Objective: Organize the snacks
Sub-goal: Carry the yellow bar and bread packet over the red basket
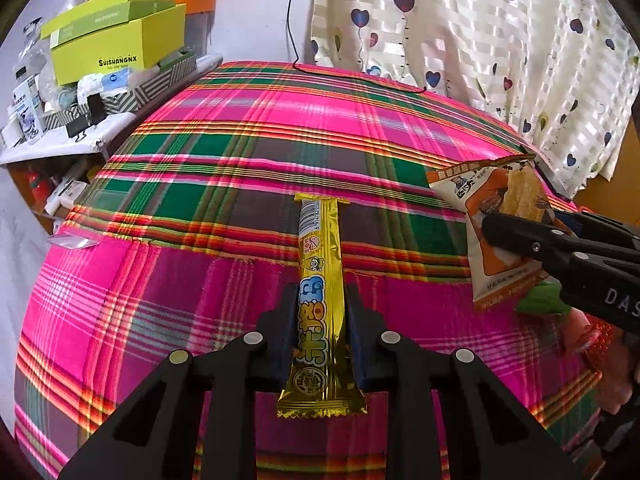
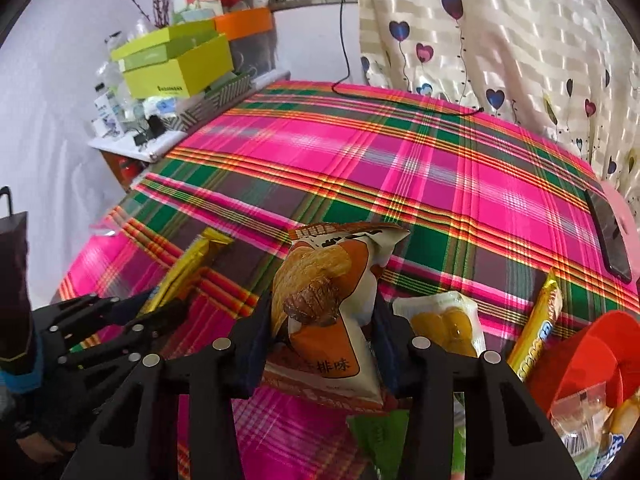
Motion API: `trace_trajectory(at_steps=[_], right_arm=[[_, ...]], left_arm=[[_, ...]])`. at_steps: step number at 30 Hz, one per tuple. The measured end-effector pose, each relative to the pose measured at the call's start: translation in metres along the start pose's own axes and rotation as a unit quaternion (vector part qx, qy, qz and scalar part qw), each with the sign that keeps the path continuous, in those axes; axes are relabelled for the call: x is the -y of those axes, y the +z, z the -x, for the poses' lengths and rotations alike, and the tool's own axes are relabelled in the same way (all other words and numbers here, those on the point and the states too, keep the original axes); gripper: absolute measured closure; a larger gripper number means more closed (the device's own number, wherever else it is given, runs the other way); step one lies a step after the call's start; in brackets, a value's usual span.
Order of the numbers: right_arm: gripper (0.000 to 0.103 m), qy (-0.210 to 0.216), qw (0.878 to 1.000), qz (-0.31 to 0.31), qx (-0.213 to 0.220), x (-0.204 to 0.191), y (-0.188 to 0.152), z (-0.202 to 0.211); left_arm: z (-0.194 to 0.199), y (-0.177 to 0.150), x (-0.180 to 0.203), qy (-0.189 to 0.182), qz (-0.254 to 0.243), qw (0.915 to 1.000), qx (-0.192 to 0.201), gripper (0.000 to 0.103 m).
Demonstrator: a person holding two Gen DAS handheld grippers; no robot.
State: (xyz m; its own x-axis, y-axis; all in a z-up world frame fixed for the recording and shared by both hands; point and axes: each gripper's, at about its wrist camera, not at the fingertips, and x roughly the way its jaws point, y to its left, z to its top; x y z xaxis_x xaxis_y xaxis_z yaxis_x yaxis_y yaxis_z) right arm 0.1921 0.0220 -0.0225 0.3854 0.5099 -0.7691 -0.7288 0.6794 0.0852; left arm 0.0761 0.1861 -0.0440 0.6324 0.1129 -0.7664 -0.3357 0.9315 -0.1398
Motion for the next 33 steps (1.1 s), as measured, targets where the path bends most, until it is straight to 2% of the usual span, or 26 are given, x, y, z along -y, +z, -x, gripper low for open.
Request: trace_trajectory(at_steps=[17,25,33], right_arm=[[0.06,0.017,0.998,-0.016,0.063,0.015,-0.033,0.089],[0.06,0.014,0.995,-0.032,0.094,0.029,-0.049,0.132],[0.06,0.006,0.992,-0.051,0.111,0.045,-0.065,0.159]], left_arm=[[0.061,-0.007,0.051,-0.021,-0.013,0.9991,0.034,0.08],[0.088,-0.009,0.084,-0.036,-0.037,0.9973,0.053,0.08],[0.1,-0.011,0.107,-0.052,-0.054,0.9952,0.063,0.08]])
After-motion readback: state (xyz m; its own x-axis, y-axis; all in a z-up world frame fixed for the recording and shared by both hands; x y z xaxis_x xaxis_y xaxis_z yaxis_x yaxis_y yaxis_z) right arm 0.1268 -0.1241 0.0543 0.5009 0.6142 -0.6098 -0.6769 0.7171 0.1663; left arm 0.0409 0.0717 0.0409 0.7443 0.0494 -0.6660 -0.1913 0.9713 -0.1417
